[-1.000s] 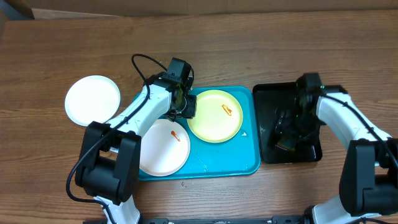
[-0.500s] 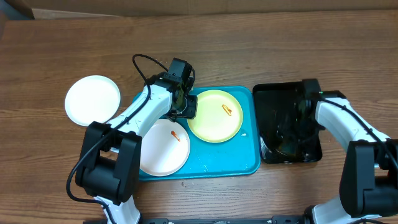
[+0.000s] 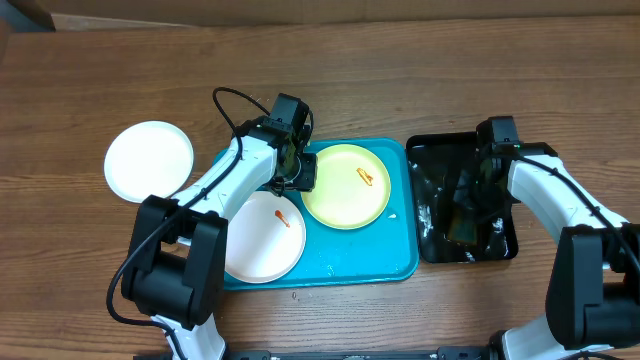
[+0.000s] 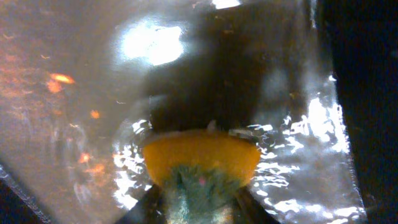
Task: Clean dirty plates on tray and stack at the side
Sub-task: 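Grasp the sponge in the black tray with the right gripper, then dip and swish the held sponge in the black tray water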
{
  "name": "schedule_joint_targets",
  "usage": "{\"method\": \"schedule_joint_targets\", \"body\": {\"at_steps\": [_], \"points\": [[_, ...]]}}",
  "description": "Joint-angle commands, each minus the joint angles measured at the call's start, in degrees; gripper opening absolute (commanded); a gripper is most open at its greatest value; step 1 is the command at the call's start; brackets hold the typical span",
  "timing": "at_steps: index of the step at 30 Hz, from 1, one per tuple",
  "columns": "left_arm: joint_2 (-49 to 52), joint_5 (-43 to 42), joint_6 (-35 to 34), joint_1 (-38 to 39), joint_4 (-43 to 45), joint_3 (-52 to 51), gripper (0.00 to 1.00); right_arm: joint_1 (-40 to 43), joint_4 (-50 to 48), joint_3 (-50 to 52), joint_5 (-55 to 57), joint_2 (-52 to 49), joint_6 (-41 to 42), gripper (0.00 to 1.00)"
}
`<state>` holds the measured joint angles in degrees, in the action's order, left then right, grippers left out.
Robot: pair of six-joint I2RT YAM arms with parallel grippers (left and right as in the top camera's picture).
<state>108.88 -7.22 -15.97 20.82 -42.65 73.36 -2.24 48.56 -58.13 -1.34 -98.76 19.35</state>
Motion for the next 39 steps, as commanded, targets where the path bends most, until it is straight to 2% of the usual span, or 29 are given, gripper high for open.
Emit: {"method": "schedule_joint_targets", "body": {"at_steps": [1, 3, 8, 13, 17, 19, 32, 39], "points": [[0.52, 0.98, -0.37, 0.33, -0.15, 0.98, 0.38, -0.07, -1.60, -1.09, -3.50, 0.02, 0.46, 0.50], [0.52, 1.36, -0.68, 0.33, -0.17, 0.98, 0.38, -0.04, -2.03, -1.31, -3.43, 0.02, 0.39, 0.56], [0.52, 1.84, -1.38, 0.33, -0.22, 0.61, 0.37, 0.04, 3.30, -3.78, -3.43, 0.02, 0.35, 0.53], [0.52, 4.68, -4.85, 0.33, 1.18, -0.44, 0.36, 0.00, 6.27, -3.74, -3.21, 0.02, 0.07, 0.51], [0.52, 4.92, -5.55, 0.61, 2.45, -1.07, 0.28, 0.00, 8.57, -3.72, -0.94, 0.02, -0.48, 0.51], [0.52, 4.87, -6.38, 1.03, 2.49, -1.33, 0.29, -0.02, 10.10, -3.32, -0.70, 0.02, -0.46, 0.51], [0.52, 4.85, -6.36, 1.70, 5.49, -4.07, 0.29, -0.07, 7.37, -1.07, -1.75, 0.00, -0.42, 0.48], [0.52, 4.90, -6.36, 1.70, 5.90, -4.07, 0.30, -0.07, 6.38, -0.13, -1.77, -0.04, -0.42, 0.51]]}}
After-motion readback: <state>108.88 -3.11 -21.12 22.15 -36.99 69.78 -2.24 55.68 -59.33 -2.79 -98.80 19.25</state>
